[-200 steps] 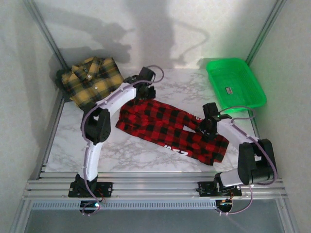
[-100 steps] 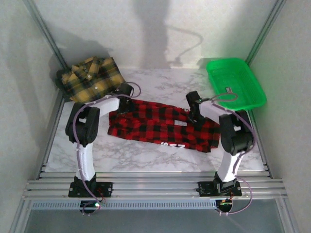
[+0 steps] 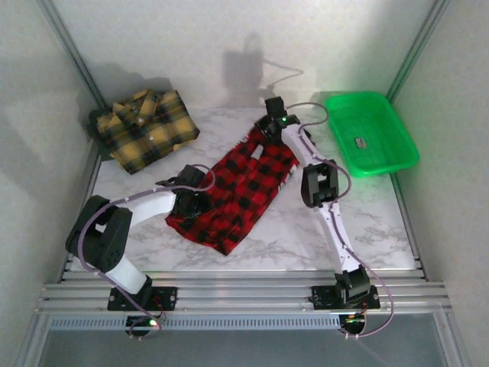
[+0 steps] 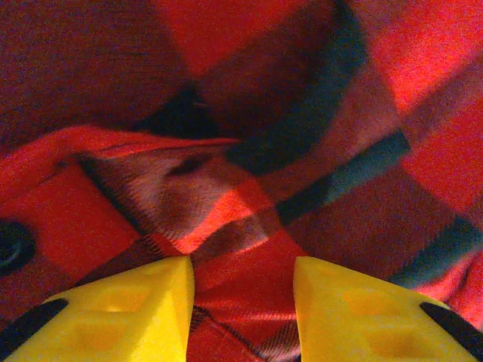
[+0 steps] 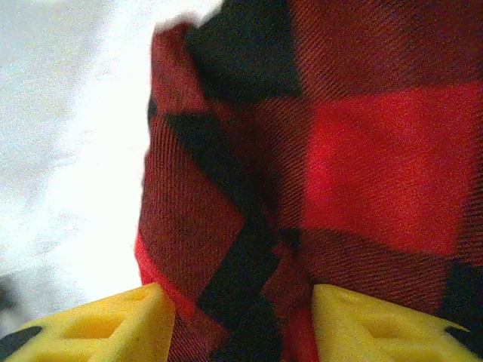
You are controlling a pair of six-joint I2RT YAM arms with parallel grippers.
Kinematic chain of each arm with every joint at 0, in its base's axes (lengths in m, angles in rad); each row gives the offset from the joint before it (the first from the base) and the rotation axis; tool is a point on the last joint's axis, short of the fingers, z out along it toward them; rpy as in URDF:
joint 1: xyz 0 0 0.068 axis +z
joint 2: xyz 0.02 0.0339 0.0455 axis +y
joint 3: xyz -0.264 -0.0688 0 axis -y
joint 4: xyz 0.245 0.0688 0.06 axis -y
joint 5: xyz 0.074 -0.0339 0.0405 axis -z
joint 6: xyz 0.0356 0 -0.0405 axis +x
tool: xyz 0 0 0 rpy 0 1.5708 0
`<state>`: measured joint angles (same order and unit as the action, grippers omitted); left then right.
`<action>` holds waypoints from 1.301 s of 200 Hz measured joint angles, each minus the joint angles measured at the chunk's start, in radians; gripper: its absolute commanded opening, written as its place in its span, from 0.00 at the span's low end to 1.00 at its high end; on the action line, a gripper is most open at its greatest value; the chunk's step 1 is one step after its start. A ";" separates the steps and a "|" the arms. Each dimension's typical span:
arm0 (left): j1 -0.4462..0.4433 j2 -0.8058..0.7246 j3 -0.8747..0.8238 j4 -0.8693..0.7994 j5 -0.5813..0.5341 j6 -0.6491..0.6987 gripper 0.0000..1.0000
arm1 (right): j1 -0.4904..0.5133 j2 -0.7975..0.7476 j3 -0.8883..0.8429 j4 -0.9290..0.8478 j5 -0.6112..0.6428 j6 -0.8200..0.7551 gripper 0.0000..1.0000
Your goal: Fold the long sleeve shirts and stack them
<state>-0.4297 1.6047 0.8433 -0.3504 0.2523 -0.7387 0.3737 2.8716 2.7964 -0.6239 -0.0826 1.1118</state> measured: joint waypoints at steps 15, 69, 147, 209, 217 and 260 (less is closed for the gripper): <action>-0.035 0.002 0.009 0.001 0.051 -0.014 0.48 | -0.002 0.099 0.151 0.013 -0.110 -0.017 0.61; -0.111 -0.083 0.200 -0.111 0.103 -0.091 0.92 | -0.027 -0.351 -0.420 -0.001 -0.329 -0.248 0.76; 0.040 -0.311 0.059 -0.233 -0.045 0.090 0.99 | 0.161 -1.476 -1.579 0.013 -0.338 -0.336 0.82; 0.052 -0.217 -0.188 -0.018 0.006 0.115 0.98 | 0.472 -1.346 -2.004 0.287 -0.330 -0.080 0.80; 0.052 -0.208 -0.193 -0.005 0.005 0.114 0.97 | 0.484 -1.336 -1.999 0.313 -0.323 -0.064 0.80; 0.054 -0.237 -0.241 0.051 -0.003 0.092 0.89 | 0.504 -1.278 -2.000 0.416 -0.265 0.014 0.78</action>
<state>-0.3759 1.3674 0.6025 -0.2989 0.2489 -0.6464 0.8780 1.5936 0.7963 -0.2077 -0.3473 1.1255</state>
